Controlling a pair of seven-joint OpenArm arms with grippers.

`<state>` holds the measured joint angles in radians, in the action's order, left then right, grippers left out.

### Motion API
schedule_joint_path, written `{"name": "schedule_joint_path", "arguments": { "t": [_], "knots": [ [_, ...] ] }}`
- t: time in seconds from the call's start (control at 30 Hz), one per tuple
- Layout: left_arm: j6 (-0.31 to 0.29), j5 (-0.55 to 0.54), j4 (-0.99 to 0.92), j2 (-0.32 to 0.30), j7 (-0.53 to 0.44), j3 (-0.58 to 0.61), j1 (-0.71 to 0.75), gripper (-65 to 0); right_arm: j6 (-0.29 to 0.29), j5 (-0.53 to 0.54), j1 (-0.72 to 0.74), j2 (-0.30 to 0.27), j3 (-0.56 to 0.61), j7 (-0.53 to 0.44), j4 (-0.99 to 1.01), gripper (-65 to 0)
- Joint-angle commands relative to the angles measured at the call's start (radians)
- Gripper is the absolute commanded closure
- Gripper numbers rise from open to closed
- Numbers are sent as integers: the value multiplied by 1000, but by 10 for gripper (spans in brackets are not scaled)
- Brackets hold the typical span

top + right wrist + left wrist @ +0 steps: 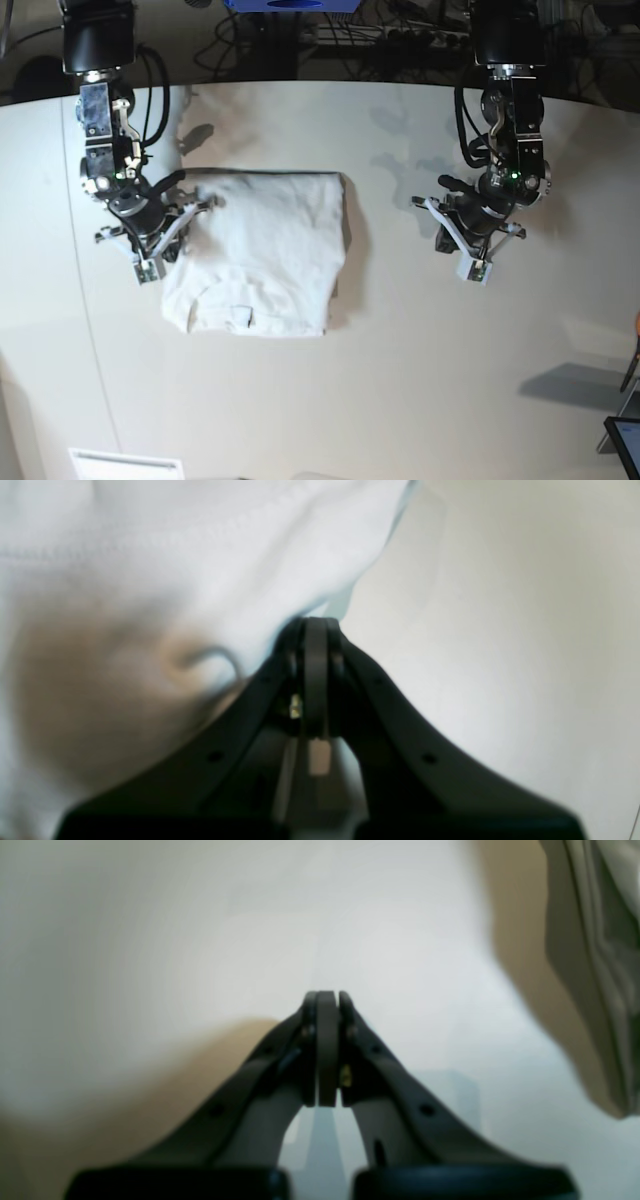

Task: Fold the T-shirt properly
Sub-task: 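Pinch the collar edge with both grippers and straighten it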

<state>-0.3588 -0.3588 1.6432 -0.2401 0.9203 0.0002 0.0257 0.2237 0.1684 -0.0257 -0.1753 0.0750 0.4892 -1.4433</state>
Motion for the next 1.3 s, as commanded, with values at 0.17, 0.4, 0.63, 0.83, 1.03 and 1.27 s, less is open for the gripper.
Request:
{"name": "schedule_joint_path", "arguments": {
  "t": [0.17, 0.4, 0.63, 0.83, 1.03, 1.27],
  "knots": [
    [1, -1, 19, -9, -19, -2, -13, 0, 3, 3, 11, 0, -4, -10, -21, -9],
    [1, -6, 19, -5, -19, -2, -14, 0, 10, 3, 8, 20, -2, -8, -38, -9],
    [1, -6, 19, -8, -19, -2, -14, 0, 1, 3, 8, 20, 79, -8, -46, -9],
    [1, -4, 19, -9, -19, -2, -14, 0, -57, 3, 10, 21, 134, -10, -49, -9],
    [1, -1, 18, -9, -19, -6, -14, 0, -62, 4, 11, 21, 142, -10, -49, -9],
    [1, -3, 16, -9, -19, -2, -16, 0, -59, 6, 11, 41, 144, -8, -50, -9]
  ]
}}
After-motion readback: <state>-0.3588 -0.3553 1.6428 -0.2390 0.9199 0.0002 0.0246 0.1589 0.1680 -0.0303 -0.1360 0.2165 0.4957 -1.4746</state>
